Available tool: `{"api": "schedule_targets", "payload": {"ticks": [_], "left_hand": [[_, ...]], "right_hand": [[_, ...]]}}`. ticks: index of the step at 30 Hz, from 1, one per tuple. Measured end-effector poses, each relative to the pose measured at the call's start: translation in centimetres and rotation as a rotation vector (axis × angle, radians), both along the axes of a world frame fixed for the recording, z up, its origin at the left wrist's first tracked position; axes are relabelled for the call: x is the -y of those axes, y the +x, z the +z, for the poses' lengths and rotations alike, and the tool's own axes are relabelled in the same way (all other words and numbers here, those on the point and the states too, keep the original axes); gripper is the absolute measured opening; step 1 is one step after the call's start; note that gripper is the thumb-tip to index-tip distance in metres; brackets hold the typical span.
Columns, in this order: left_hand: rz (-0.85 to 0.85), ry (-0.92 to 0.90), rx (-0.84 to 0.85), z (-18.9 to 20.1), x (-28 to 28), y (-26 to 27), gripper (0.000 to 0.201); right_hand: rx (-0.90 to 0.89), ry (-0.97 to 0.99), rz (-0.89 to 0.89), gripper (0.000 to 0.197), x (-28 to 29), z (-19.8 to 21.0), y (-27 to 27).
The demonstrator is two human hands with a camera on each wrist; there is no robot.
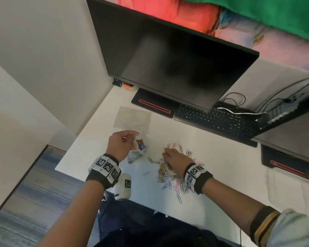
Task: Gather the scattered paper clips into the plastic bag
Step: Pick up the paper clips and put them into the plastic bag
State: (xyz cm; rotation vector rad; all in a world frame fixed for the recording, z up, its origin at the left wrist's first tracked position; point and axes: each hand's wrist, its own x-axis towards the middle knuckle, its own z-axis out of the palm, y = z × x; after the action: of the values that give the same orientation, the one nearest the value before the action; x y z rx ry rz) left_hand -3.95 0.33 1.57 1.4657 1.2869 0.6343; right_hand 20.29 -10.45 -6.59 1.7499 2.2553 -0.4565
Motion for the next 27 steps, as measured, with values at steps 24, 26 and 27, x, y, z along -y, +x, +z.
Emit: {"api": "schedule_targets", "payload": {"ticks": [24,26,27], "left_hand": [[-0.158,-0.057,-0.104,-0.2,1.7,5.5,0.019],[-0.178,-0.033,-0.117,-0.1,1.8,5.3,0.019],[-0.189,-0.010,-0.123,0.0,1.8,5.3,0.018]], "right_hand": [[-1.266,-0.076,-1.110,0.015,-3.1,7.7,-3.4],[-1.140,-0.020,-1.061,0.017,-3.3,7.5,-4.1],[-1.075,0.024,-1.038,0.016,-3.4,7.8,-4.3]]}}
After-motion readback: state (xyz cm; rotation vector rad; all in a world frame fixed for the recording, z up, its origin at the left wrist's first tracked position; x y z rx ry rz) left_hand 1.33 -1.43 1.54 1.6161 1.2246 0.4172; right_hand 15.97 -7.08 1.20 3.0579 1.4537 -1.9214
